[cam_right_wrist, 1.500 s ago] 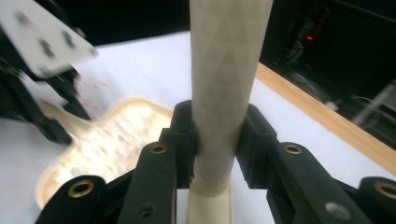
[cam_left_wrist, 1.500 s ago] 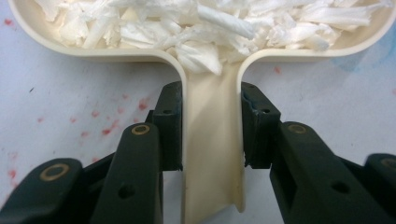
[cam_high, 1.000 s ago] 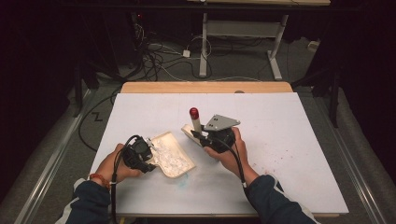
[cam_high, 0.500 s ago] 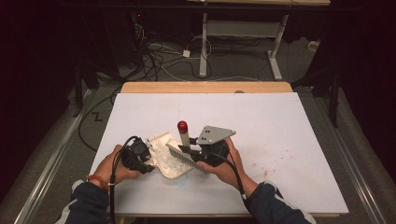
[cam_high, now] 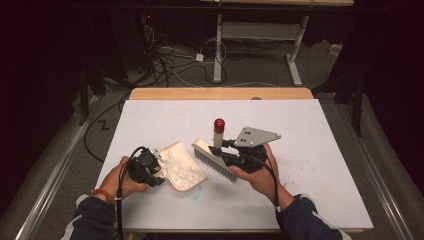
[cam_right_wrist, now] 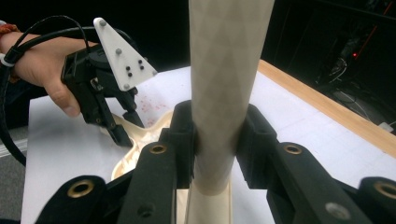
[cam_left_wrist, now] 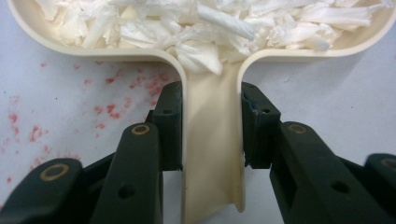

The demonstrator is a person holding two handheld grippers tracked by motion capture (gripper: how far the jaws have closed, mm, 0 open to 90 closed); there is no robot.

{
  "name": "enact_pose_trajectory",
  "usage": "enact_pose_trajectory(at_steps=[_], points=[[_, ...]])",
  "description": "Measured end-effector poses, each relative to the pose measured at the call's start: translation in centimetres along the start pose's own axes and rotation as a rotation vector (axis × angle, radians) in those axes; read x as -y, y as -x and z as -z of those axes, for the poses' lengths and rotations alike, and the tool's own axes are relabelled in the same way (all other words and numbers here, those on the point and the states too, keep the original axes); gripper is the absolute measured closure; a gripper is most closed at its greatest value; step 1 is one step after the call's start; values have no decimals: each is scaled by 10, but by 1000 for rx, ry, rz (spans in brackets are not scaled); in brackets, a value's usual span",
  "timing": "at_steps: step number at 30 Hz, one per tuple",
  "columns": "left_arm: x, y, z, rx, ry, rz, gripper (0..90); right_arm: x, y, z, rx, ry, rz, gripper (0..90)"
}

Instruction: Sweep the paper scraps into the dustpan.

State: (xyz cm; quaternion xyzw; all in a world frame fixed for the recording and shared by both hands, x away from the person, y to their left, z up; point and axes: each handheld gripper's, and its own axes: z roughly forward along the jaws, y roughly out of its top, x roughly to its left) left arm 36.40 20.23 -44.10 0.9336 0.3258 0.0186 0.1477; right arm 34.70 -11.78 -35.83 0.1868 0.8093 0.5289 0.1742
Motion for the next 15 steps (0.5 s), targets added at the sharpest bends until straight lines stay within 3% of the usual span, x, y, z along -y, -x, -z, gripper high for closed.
enact_pose_trajectory(at_steps=[15], points=[[7, -4, 0, -17, 53, 50, 631, 23, 37, 80, 35, -34, -47, 713]])
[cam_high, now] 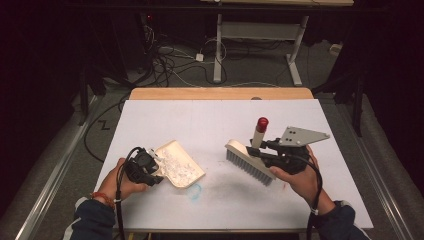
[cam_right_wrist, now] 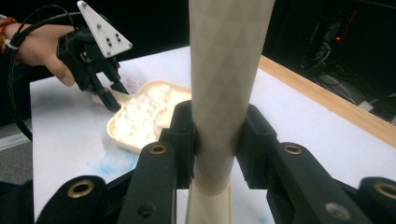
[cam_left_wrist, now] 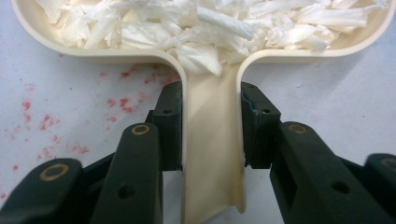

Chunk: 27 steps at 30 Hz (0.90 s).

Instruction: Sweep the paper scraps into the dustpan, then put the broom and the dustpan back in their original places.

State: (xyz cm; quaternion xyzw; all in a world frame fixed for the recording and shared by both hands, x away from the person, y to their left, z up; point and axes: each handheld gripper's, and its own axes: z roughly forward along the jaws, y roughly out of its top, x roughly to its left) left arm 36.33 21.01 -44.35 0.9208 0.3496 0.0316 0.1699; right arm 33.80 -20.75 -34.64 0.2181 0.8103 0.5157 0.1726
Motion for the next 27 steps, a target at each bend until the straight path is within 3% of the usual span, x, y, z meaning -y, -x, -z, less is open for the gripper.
enact_pose_trajectory(at_steps=[5, 13, 19, 22, 27], points=[[2, -3, 0, -28, 23, 29, 631, 11, 6, 23, 14, -32, -2, 713], [16, -12, -1, -65, 104, 156, 631, 27, 12, 48, 0, -88, -27, 713], [25, -20, 0, -92, 139, 242, 630, 32, 16, 67, -35, -113, -30, 713], [27, -24, 2, -116, 161, 305, 629, 34, 16, 74, -52, -135, -20, 712], [27, -22, -2, -127, 177, 364, 628, 36, 18, 76, -122, -208, -26, 712]])
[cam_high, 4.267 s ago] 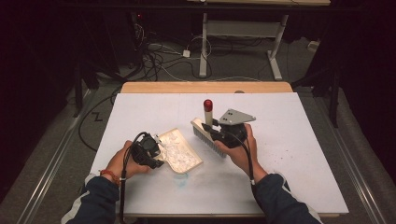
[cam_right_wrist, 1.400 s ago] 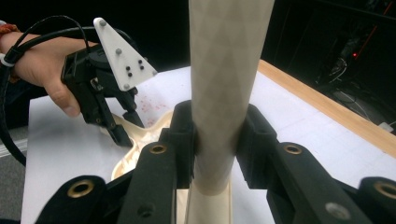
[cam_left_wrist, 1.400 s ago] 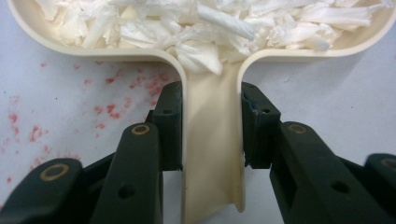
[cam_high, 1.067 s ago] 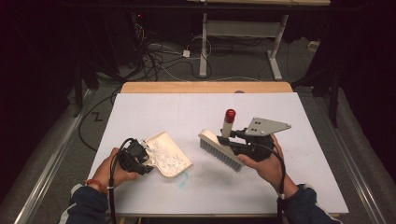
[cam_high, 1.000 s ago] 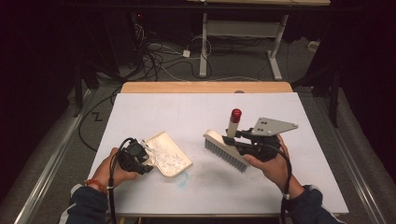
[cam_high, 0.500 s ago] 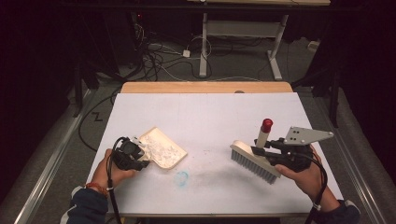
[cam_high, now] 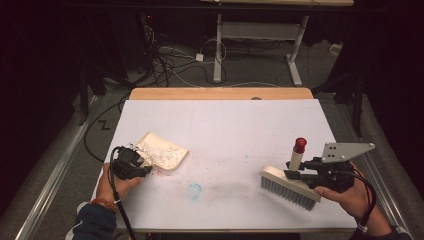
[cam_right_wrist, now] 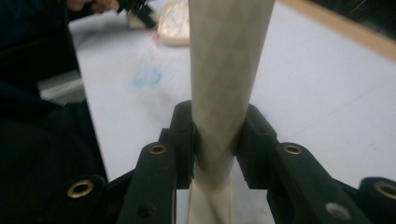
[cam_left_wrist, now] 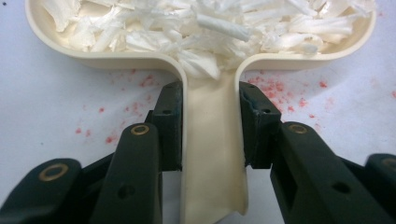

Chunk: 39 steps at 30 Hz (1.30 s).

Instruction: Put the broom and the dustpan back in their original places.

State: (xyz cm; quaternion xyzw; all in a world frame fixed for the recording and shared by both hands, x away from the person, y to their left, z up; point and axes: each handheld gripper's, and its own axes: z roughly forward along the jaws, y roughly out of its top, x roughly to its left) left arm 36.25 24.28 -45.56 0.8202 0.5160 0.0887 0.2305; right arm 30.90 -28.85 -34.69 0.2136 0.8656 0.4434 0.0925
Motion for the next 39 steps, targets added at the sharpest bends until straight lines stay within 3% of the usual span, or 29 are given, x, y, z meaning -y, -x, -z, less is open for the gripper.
enact_pose_trajectory(at_steps=[4, 8, 19, 24, 28, 30, 34, 35, 36, 37, 39], points=[[2, 5, 0, -8, 25, 20, 612, 1, 7, -8, -18, -39, -10, 712], [5, 7, 0, 29, 38, 46, 571, 2, 15, -13, -15, -73, -25, 711], [12, 31, 1, 42, 33, 0, 517, 3, 44, -24, -18, -96, -78, 709], [16, 40, 2, 79, 40, -21, 495, 1, 57, -30, -3, -104, -97, 697], [18, 49, 4, 97, 48, -44, 475, -1, 66, -36, 26, -122, -117, 670], [18, 52, 5, 122, 61, -48, 472, -2, 75, -41, 83, -133, -124, 634], [16, 62, 7, 166, 85, -68, 469, -3, 85, -46, 123, -144, -145, 610], [15, 64, 8, 175, 85, -82, 454, -4, 91, -51, 195, -152, -149, 554], [15, 67, 9, 176, 93, -94, 454, -4, 91, -51, 195, -152, -149, 554], [14, 69, 9, 169, 100, -100, 443, -4, 95, -53, 238, -141, -167, 521], [12, 72, 11, 147, 114, -125, 428, -4, 102, -56, 269, -129, -198, 518]])
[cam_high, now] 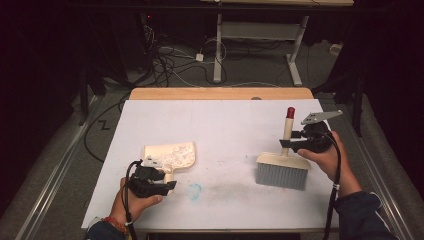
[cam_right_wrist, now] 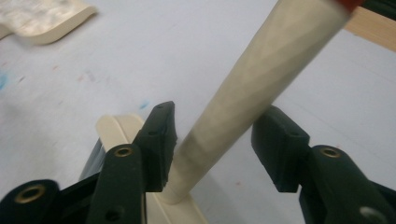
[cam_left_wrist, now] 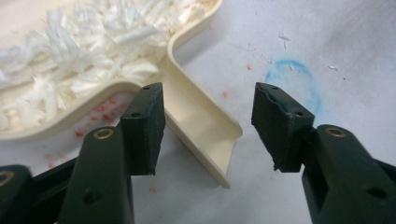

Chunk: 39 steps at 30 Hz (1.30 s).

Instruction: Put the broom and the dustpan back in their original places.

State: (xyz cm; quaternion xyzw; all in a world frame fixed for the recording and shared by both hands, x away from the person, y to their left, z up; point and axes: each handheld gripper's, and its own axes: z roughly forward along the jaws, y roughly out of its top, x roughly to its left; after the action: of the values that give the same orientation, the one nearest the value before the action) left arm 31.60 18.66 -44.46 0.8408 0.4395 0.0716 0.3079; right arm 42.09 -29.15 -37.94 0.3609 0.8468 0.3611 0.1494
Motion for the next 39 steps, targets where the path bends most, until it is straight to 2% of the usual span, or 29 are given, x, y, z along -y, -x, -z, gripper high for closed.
enact_pose_trajectory(at_steps=[3, 5, 6, 8, 10, 13, 17, 21, 23, 24, 28, 32, 35, 39], points=[[-3, -1, 5, -39, 39, -44, 393, 0, 4, -8, 25, 11, -17, 488], [-4, -3, 9, -56, 82, -73, 364, 1, 5, -12, 70, 8, -21, 471], [-5, -5, 10, -65, 93, -89, 358, 1, 6, -12, 72, 19, -32, 486], [-5, -9, 12, -90, 134, -85, 299, 1, 7, -11, 55, 50, -33, 492], [-6, -12, 15, -96, 162, -97, 293, 0, 6, -11, 82, 57, -23, 479], [-9, -15, 18, -122, 225, -128, 250, -1, 3, -11, 82, 76, -15, 446], [-12, -17, 23, -152, 314, -162, 231, 0, -2, -6, 107, 141, 7, 415], [-15, -17, 30, -188, 374, -215, 214, 2, -10, 5, 126, 226, 23, 376], [-16, -17, 32, -185, 388, -235, 205, 3, -14, 11, 145, 265, 31, 360], [-15, -17, 33, -198, 393, -246, 202, 4, -16, 14, 162, 279, 24, 357], [-13, -15, 34, -241, 405, -306, 194, 7, -24, 23, 189, 326, 45, 332], [-10, -13, 33, -242, 417, -320, 193, 10, -28, 31, 216, 366, 45, 316], [-7, -9, 31, -237, 408, -319, 193, 13, -33, 34, 221, 369, 50, 303], [-1, -3, 29, -258, 407, -347, 193, 19, -40, 39, 232, 388, 67, 283]])
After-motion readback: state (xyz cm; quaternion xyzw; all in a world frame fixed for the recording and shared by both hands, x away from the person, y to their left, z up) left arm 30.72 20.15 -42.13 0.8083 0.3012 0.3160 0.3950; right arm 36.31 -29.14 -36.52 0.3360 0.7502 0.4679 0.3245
